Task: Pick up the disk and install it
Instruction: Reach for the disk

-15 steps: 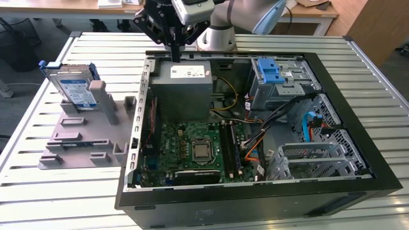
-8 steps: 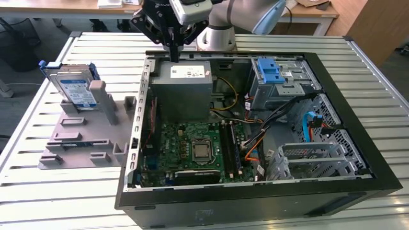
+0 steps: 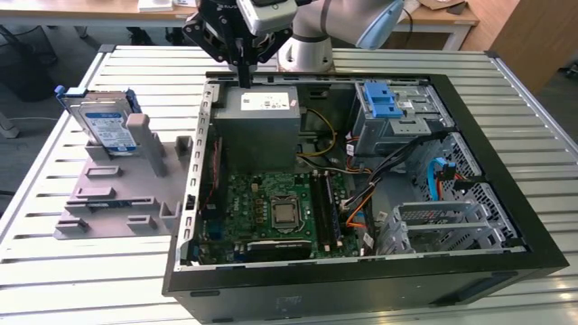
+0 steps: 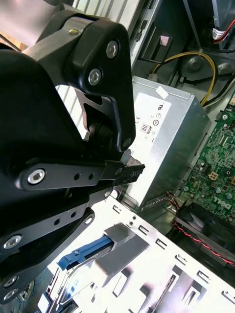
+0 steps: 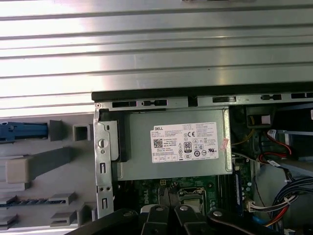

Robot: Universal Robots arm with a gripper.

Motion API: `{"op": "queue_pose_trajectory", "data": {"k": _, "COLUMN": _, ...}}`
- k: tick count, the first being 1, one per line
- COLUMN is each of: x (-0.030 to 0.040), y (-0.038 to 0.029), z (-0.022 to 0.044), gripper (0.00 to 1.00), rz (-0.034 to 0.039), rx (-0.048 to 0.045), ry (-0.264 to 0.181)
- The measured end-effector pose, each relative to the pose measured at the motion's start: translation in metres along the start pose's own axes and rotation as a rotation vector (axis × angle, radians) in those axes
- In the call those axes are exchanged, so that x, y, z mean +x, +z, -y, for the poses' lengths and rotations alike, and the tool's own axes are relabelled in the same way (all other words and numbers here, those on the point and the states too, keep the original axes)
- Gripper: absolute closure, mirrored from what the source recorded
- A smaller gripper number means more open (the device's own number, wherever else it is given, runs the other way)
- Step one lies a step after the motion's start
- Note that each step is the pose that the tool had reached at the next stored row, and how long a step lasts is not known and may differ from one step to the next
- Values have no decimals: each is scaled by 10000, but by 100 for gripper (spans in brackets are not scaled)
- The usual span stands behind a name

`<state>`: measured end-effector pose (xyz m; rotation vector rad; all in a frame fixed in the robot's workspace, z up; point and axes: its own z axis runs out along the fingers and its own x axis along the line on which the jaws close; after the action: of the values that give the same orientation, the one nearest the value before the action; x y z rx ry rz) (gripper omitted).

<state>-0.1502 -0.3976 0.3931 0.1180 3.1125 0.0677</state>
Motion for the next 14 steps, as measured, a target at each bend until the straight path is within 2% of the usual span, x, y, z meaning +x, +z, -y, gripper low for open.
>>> {"op": "queue_pose_trajectory", "data": {"k": 14, "x": 28, "y": 0, "z": 2, "gripper": 89, "rz": -1, "rx": 1, "ry": 0}}
